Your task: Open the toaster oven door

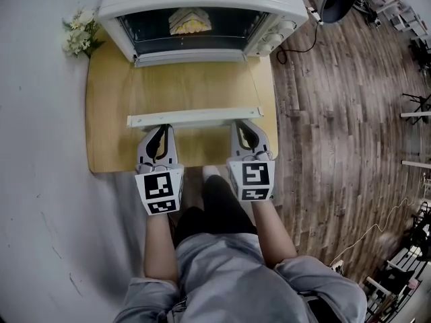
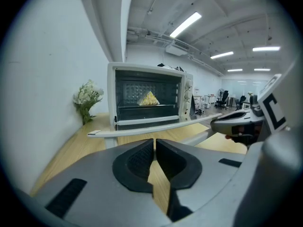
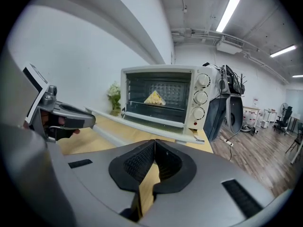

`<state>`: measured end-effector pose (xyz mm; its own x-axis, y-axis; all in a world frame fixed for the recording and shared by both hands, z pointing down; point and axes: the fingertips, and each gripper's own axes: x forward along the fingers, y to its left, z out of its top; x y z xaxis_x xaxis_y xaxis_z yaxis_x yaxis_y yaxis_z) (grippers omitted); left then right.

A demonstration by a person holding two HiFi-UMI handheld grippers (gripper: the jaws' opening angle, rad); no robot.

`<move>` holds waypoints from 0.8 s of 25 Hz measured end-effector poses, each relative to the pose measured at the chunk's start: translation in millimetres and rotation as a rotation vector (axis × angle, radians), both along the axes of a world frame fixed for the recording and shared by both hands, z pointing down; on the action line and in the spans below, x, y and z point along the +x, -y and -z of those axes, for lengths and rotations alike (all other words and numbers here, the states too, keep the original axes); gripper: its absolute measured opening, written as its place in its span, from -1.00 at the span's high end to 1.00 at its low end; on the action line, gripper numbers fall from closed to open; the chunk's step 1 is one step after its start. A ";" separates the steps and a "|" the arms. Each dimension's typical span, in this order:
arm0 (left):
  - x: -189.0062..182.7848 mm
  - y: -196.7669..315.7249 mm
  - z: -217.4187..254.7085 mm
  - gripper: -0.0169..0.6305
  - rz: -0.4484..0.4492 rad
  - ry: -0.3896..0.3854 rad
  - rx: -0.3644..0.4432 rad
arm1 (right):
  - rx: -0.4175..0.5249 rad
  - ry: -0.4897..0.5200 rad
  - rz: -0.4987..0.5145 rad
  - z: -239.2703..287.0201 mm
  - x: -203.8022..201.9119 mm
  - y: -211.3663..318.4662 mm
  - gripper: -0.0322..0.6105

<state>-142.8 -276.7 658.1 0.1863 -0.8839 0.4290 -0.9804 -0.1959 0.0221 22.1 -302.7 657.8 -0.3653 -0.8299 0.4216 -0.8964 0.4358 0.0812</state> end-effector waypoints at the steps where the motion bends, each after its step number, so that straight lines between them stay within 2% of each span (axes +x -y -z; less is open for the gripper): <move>1: 0.1 -0.2 -3.9 0.90 0.001 0.002 0.000 | -0.001 -0.001 0.001 -3.8 -0.1 0.0 0.90; 5: 0.1 -1.9 -16.9 0.90 0.011 0.021 0.007 | 0.003 -0.013 0.005 -16.8 -0.5 -1.4 0.89; 13: 4.4 -4.1 -42.3 0.90 -0.004 0.112 0.036 | 0.008 -0.098 -0.017 -43.4 1.3 -4.4 0.89; 15: 5.6 -4.7 -47.1 0.90 -0.010 0.159 0.038 | 0.004 -0.103 -0.027 -49.3 0.6 -4.7 0.90; 17: 9.8 -4.6 -52.0 0.90 -0.028 0.237 0.028 | 0.002 -0.115 -0.035 -52.9 0.3 -4.7 0.90; 20: 15.2 -5.5 -60.0 0.94 -0.054 0.330 -0.006 | -0.010 -0.178 -0.033 -59.3 -0.4 -7.3 0.90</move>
